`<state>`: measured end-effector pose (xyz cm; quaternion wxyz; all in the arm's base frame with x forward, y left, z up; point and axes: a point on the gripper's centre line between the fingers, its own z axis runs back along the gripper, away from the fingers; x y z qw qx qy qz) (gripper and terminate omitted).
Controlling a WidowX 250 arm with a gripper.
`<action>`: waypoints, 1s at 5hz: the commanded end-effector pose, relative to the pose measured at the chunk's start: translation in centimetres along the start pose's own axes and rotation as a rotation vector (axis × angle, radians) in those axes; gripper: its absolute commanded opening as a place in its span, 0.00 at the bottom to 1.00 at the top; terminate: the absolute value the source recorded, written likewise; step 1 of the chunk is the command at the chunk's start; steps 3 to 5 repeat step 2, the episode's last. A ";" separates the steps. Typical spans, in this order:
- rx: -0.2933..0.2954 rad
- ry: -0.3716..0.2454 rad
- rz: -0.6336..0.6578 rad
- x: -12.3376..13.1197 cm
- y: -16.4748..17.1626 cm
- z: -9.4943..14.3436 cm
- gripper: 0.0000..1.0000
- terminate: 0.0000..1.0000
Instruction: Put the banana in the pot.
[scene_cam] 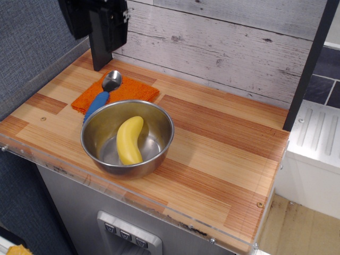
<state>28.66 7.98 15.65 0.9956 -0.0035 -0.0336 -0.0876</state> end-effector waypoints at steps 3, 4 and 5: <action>0.011 -0.020 -0.011 0.1 0.5 1.7 1.00 1.00; 0.011 -0.020 -0.011 0.1 0.5 1.7 1.00 1.00; 0.011 -0.020 -0.011 0.1 0.5 1.7 1.00 1.00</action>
